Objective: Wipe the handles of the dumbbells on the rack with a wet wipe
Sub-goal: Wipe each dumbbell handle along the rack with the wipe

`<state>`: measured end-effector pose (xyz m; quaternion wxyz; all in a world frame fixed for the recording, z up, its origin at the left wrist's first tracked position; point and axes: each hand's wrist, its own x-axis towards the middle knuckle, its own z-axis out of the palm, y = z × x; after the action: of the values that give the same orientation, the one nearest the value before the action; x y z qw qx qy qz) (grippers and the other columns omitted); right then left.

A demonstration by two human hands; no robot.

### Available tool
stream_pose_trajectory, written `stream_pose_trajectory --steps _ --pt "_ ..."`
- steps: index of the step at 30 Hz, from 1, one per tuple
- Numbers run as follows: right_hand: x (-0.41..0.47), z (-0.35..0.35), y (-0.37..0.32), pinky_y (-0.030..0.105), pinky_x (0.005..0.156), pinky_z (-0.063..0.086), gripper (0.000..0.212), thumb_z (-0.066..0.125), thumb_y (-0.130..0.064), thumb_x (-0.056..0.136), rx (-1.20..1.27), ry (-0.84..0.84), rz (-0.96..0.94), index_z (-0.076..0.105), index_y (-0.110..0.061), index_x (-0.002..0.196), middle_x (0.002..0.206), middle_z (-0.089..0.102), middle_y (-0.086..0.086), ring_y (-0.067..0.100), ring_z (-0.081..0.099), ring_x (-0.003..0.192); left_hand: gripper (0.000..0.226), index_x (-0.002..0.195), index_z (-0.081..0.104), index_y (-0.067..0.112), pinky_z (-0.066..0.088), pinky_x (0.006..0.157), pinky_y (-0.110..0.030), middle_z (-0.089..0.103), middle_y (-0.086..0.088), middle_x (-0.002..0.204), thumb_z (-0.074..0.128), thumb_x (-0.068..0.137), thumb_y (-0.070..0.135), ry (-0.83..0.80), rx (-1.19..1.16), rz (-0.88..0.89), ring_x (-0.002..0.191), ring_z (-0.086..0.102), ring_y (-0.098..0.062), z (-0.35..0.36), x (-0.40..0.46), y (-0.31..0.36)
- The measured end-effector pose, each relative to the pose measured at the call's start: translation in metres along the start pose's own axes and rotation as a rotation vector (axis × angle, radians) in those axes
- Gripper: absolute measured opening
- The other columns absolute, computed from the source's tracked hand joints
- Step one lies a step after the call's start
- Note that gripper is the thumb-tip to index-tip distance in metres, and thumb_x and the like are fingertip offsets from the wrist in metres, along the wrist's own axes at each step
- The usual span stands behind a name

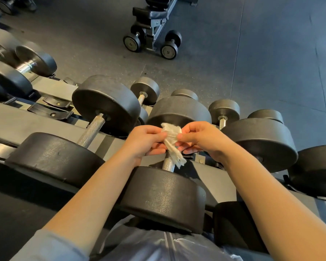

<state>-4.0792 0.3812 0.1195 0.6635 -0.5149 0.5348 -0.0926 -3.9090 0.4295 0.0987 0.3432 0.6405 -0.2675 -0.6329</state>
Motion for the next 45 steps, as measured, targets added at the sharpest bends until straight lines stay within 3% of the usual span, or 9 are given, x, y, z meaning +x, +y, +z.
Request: stream_pose_trajectory --steps 9,14,17,20,27,31,34,40,45 --pt "-0.002 -0.002 -0.001 0.024 0.071 0.055 0.007 0.069 -0.009 0.083 0.051 0.131 -0.110 0.064 -0.006 0.081 0.084 0.067 0.009 0.016 0.062 0.079 0.009 0.083 0.070 0.014 0.055 0.080 -0.026 0.067 -0.001 0.094 0.072 0.081 0.006 0.106 0.179 0.313 0.086 0.066 -0.013 -0.026 -0.002 -0.015" --pt "-0.005 0.000 -0.004 0.033 0.079 0.056 0.007 0.058 -0.005 0.092 0.158 0.097 -0.221 0.059 -0.009 0.085 0.088 0.064 0.012 0.021 0.063 0.082 0.016 0.081 0.070 0.012 0.050 0.094 -0.024 0.059 0.008 0.129 0.073 0.076 -0.003 -0.101 0.189 0.554 0.118 0.059 -0.009 -0.029 -0.004 -0.012" --pt "-0.004 0.014 0.000 0.034 0.071 0.059 0.005 0.050 -0.011 0.097 0.103 0.013 -0.099 0.054 -0.012 0.094 0.086 0.065 0.010 0.021 0.065 0.077 0.018 0.099 0.066 0.006 0.056 0.078 -0.024 0.067 0.003 0.111 0.061 0.086 -0.004 -0.166 0.072 0.508 0.100 0.067 -0.010 -0.017 -0.001 -0.011" --pt "0.001 0.022 0.003 0.027 0.063 0.054 0.006 0.048 -0.020 0.099 0.046 0.132 -0.110 0.053 -0.017 0.098 0.087 0.064 0.005 0.015 0.063 0.072 0.020 0.093 0.064 0.014 0.057 0.066 -0.025 0.069 -0.004 0.090 0.054 0.093 -0.003 -0.026 -0.030 0.396 0.078 0.069 -0.013 -0.007 0.004 -0.009" --pt "0.003 0.017 0.003 0.025 0.064 0.055 0.029 0.061 -0.005 0.090 0.103 0.140 -0.326 0.045 -0.020 0.108 0.088 0.062 0.010 0.015 0.066 0.070 0.028 0.094 0.064 0.026 0.057 0.075 -0.027 0.066 -0.003 0.100 0.047 0.098 0.004 0.144 0.034 0.374 0.092 0.065 -0.015 -0.006 0.013 -0.011" --pt "0.004 0.016 0.005 0.026 0.072 0.055 0.020 0.059 -0.001 0.089 -0.208 0.080 -0.460 0.057 -0.019 0.099 0.104 0.056 0.000 0.013 0.064 0.081 0.022 0.113 0.063 0.022 0.059 0.075 -0.035 0.070 -0.003 0.097 0.053 0.097 0.011 -0.029 -0.197 0.252 0.086 0.070 -0.018 -0.005 0.008 -0.007" --pt "0.006 0.022 0.009 0.025 0.075 0.055 0.029 0.069 -0.010 0.084 -0.410 0.118 -0.488 0.058 -0.024 0.107 0.109 0.051 -0.008 0.013 0.061 0.085 0.039 0.126 0.056 0.021 0.056 0.068 -0.034 0.072 -0.002 0.086 0.064 0.088 0.022 -0.123 -0.154 0.219 0.071 0.070 -0.013 -0.004 0.005 -0.004" --pt "0.004 0.019 0.011 0.013 0.063 0.043 0.032 0.062 0.000 0.083 -0.568 0.273 -0.487 0.055 -0.023 0.104 0.104 0.047 -0.010 0.005 0.051 0.069 0.055 0.127 0.054 0.028 0.060 0.067 -0.034 0.065 -0.004 0.095 0.066 0.084 -0.004 -0.055 -0.009 0.289 0.082 0.069 -0.012 -0.011 0.010 -0.012" --pt "0.000 0.007 0.006 0.020 0.074 0.053 0.023 0.062 -0.003 0.085 -0.218 0.143 -0.420 0.056 -0.023 0.094 0.109 0.053 -0.001 0.008 0.063 0.084 0.071 0.136 0.046 0.034 0.056 0.063 -0.027 0.062 -0.001 0.097 0.065 0.081 -0.006 -0.190 -0.036 0.321 0.081 0.069 -0.017 -0.026 0.007 -0.020"
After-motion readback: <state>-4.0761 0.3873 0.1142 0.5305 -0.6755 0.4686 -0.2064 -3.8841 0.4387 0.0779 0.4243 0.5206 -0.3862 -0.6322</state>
